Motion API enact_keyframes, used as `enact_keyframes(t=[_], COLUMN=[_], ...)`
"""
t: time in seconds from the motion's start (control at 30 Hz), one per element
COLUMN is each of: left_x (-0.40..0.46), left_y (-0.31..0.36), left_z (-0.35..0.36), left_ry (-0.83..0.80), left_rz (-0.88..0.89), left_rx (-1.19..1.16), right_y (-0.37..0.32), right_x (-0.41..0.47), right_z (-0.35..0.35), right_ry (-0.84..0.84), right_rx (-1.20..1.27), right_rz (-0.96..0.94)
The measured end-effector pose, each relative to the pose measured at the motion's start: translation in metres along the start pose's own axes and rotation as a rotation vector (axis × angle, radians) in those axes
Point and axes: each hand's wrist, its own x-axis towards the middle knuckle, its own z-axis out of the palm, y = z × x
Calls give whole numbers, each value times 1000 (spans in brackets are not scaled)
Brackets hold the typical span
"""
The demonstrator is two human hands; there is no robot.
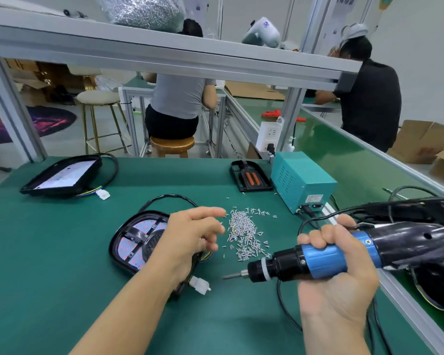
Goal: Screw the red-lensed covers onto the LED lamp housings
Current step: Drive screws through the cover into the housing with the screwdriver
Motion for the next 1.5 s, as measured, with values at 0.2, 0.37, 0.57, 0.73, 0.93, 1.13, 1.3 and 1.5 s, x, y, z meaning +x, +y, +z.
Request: enact_keyframes(t=[0.2, 0.37, 0.57, 0.73, 0.93, 1.13, 1.3, 1.5], left_x=[-28, -45, -58, -65, -71, -74, -78, -80], left_y=[-4, -10, -13, -15, -15, -14, -13, -10], left_z=[-30, -45, -55, -59, -61, -63, -67, -77], left_ry=[-56, -66, -34, 16, -14, -65, -80, -36], left_rz=[-89, -138, -201, -238, -258, -241, -200, -62], left_rx=[-197, -328, -495, -561, -604, -591, -528, -259], right_y=[1, 4, 10, 16, 20, 23, 26, 30], right_x=[-4, -6, -9, -12, -15, -19, -20, -23], right_z=[21, 33, 47, 55, 60, 64, 65, 68], right_ry=[-32, -44, -70, -94, -106, -116, -122, -130], right_rx=[69, 86, 113, 134, 125, 125, 121, 130], right_rz=[29, 34, 45, 58, 75, 83, 91, 107])
